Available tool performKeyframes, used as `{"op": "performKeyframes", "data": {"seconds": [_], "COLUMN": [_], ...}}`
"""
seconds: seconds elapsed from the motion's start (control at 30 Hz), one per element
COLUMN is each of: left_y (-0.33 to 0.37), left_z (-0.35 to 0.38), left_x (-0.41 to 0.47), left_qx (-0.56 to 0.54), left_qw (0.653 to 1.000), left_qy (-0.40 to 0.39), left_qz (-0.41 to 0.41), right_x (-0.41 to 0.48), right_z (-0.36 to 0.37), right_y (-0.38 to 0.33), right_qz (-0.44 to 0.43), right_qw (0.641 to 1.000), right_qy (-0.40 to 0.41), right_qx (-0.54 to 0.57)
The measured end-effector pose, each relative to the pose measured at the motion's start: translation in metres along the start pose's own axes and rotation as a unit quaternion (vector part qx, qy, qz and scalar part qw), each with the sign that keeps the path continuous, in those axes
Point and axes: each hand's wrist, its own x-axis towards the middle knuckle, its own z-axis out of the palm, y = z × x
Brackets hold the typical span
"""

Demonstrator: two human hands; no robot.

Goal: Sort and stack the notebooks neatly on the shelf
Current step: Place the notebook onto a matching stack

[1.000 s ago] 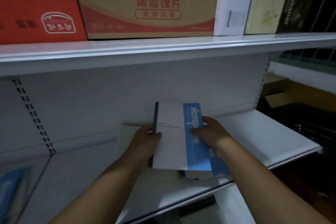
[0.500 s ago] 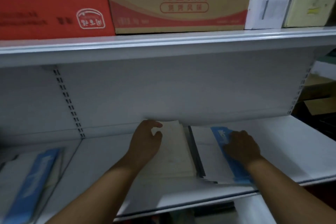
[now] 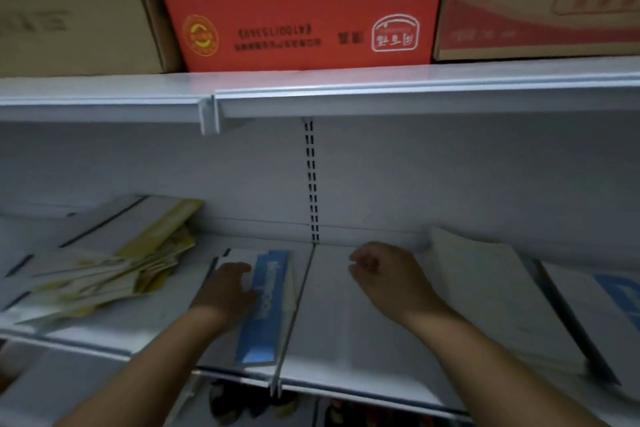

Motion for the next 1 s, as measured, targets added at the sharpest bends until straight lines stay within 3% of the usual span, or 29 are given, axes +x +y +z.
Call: {"op": "performKeyframes", "data": {"seconds": [0.13,0.27,0.33,0.4,0.53,0.73,0.87,1.0], "left_y": [-0.038,-0.045,-0.044,-0.04,-0.021,0.069,0.152,0.228], "left_z": [-0.01,-0.015,-0.015,-0.017,-0.018,-0.007,0.017,0.063], "left_x": [-0.004,-0.004,-0.002,-0.001,-0.007,-0.017,-0.028,-0.031], "left_qx": [0.073,0.061,-0.02,-0.151,-0.398,-0.465,-0.481,-0.345], "left_qw": [0.995,0.993,0.994,0.981,0.903,0.882,0.863,0.919], "left_qy": [-0.033,-0.049,-0.05,-0.039,-0.043,-0.059,-0.15,-0.115], "left_qz": [-0.061,-0.083,-0.091,-0.114,-0.155,-0.044,0.037,0.153], "right_x": [0.001,0.005,0.005,0.004,0.004,0.006,-0.019,-0.057], "right_z": [0.081,0.117,0.124,0.124,0.102,0.001,-0.085,-0.159], "right_y": [-0.009,-0.025,-0.032,-0.031,-0.024,-0.005,0.045,0.113], "right_qz": [0.108,0.143,0.153,0.164,0.175,0.156,0.193,0.246], "right_qw": [0.973,0.966,0.965,0.968,0.972,0.984,0.969,0.945], "right_qy": [-0.199,-0.208,-0.209,-0.184,-0.125,0.001,0.084,0.163], "right_qx": [0.036,0.05,0.037,0.043,0.095,0.087,0.126,0.143]}}
